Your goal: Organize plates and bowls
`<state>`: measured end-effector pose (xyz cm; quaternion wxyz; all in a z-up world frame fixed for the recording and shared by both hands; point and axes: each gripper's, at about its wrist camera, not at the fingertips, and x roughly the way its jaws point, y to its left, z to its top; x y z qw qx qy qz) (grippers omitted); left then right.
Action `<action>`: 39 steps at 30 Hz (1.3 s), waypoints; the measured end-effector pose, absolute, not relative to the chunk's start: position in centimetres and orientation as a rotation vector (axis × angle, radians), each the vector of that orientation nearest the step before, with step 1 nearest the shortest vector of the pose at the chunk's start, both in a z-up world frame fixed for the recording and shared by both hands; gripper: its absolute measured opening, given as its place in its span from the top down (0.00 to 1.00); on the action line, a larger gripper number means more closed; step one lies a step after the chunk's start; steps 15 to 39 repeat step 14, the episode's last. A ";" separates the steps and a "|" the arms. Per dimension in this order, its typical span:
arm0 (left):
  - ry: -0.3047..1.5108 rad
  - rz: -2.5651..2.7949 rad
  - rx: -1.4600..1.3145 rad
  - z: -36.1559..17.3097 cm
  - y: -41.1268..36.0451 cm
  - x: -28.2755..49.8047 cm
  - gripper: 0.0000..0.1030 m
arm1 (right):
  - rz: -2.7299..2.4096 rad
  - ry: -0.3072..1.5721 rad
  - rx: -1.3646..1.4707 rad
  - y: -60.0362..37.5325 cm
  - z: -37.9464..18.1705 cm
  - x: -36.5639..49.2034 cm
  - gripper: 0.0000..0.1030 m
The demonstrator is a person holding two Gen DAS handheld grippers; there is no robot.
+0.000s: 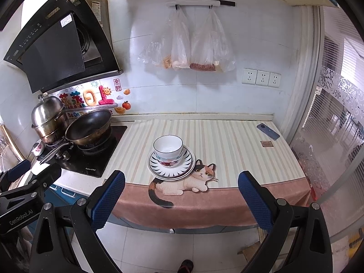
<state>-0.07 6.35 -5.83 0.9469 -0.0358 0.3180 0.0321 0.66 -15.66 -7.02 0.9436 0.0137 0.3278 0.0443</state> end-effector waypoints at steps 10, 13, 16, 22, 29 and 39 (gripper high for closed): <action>0.650 0.070 -0.067 -5.8 6.6 0.3 0.00 | 0.092 0.674 0.035 -15.6 -7.2 0.9 0.01; 0.646 0.077 -0.065 -5.7 6.6 0.2 0.00 | 0.091 0.681 0.034 -15.5 -7.5 0.9 0.01; 0.643 0.077 -0.064 -5.7 6.6 0.2 0.00 | 0.091 0.682 0.036 -15.5 -7.5 1.0 0.01; 0.643 0.077 -0.064 -5.7 6.6 0.2 0.00 | 0.091 0.682 0.036 -15.5 -7.5 1.0 0.01; 0.643 0.077 -0.064 -5.7 6.6 0.2 0.00 | 0.091 0.682 0.036 -15.5 -7.5 1.0 0.01; 0.643 0.077 -0.064 -5.7 6.6 0.2 0.00 | 0.091 0.682 0.036 -15.5 -7.5 1.0 0.01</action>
